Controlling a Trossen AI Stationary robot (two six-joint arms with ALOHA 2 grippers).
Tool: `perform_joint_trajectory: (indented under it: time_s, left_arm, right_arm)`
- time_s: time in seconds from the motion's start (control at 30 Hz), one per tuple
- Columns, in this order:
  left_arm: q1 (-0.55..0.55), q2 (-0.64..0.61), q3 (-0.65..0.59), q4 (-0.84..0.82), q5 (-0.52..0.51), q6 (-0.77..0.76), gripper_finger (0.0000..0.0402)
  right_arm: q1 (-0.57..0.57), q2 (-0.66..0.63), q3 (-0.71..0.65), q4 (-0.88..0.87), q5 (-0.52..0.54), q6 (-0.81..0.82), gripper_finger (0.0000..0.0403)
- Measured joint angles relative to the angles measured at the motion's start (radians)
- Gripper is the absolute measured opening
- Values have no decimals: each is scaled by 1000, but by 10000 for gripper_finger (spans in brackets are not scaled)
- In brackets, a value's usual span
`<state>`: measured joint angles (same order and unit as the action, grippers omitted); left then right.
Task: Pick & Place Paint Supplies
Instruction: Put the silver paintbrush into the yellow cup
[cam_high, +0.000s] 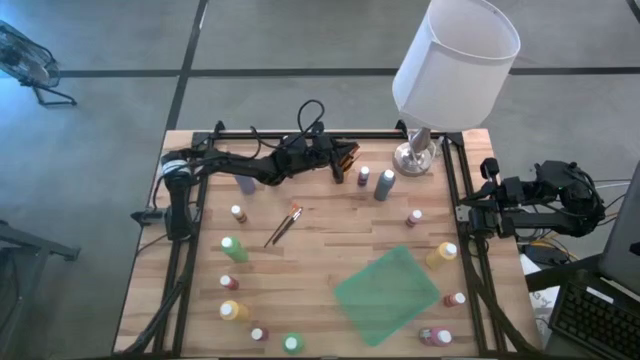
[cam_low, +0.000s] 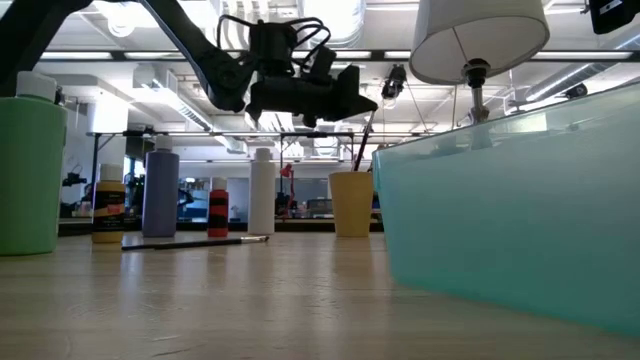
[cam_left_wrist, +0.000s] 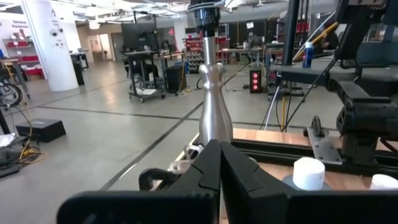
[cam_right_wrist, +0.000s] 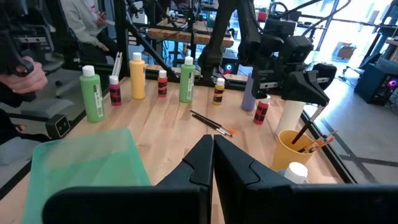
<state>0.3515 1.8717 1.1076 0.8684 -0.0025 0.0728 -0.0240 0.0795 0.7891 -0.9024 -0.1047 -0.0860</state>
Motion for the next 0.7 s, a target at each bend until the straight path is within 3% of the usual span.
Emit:
perform_joint_trajectory:
  time_s: [0.7]
  left_arm:
    - [2,0,-34,-65,0,32,3]
  right_arm:
    - [0,0,0,0,0,0,8]
